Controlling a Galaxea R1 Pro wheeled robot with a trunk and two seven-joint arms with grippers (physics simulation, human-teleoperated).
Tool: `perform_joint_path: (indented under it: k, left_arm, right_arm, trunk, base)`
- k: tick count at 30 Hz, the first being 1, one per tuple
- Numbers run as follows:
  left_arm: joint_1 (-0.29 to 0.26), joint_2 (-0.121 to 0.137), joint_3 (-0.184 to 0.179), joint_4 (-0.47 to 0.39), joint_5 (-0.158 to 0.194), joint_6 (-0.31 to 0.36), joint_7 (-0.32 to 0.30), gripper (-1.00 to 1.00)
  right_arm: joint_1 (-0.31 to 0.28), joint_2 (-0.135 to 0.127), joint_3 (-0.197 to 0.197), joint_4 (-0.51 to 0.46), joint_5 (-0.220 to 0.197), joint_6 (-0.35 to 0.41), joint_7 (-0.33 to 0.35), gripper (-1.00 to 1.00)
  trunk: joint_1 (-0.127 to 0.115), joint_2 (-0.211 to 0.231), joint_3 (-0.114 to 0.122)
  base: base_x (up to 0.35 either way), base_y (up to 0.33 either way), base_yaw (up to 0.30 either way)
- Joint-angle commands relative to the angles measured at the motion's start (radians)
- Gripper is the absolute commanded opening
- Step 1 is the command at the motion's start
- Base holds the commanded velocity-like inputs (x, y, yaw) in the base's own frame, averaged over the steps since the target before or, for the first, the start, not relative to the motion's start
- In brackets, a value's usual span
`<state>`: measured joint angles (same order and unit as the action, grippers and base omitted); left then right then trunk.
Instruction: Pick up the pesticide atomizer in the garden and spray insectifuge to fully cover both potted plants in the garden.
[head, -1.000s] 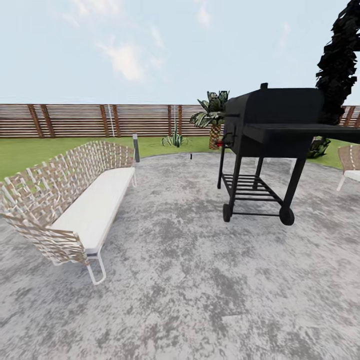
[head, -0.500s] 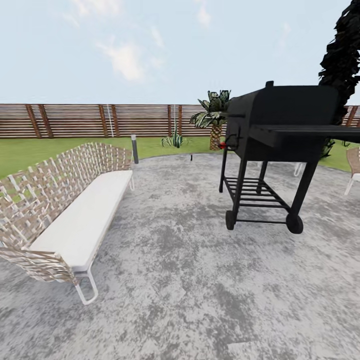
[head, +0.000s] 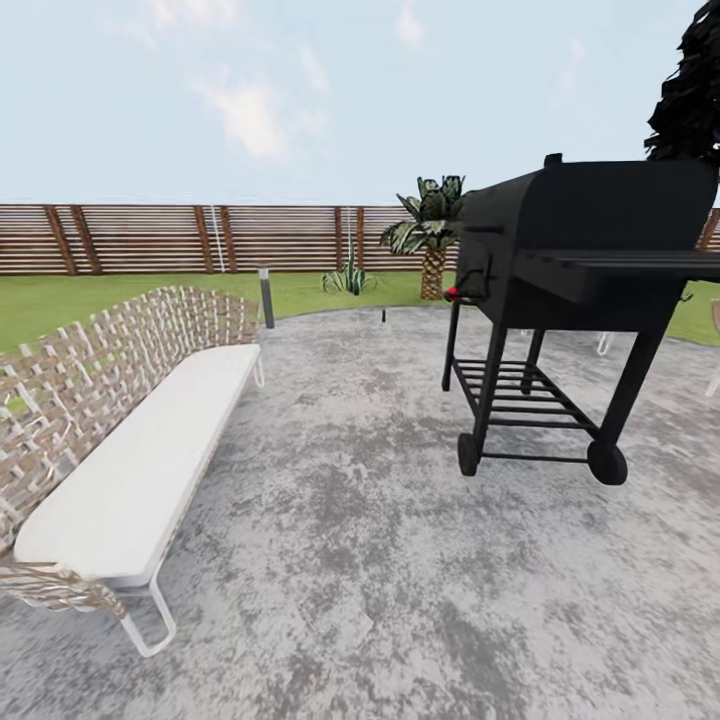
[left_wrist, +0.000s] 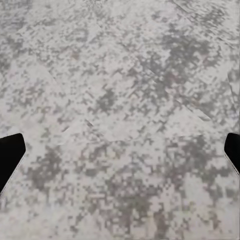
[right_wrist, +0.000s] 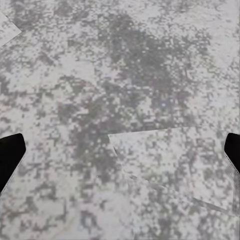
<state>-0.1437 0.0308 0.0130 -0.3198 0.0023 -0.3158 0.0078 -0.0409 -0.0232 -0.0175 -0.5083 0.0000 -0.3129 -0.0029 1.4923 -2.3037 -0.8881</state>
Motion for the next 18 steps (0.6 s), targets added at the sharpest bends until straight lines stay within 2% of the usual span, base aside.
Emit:
perform_joint_path:
  k: [1,8,18]
  left_arm:
    - [-0.001,0.0,0.001,0.001,0.0,-0.003,0.001,1.0]
    - [-0.001,0.0,0.002,0.006,0.0,-0.003,0.001,1.0]
    - [-0.001,0.0,0.002,0.007,0.0,-0.003,0.001,1.0]
  right_arm:
    - [0.0,0.0,-0.001,0.001,0.0,-0.003,0.0,1.0]
    - [0.0,0.0,-0.001,0.002,0.0,-0.003,-0.001,1.0]
    - [0.0,0.0,-0.001,0.002,0.001,-0.003,0.0,1.0]
  trunk:
    - [0.0,0.0,-0.003]
    - [0.0,0.0,-0.012]
    - [0.0,0.0,-0.013]
  base:
    - [0.338,0.0,0.0]
    - [0.338,0.0,0.0]
    - [0.338,0.015,0.0]
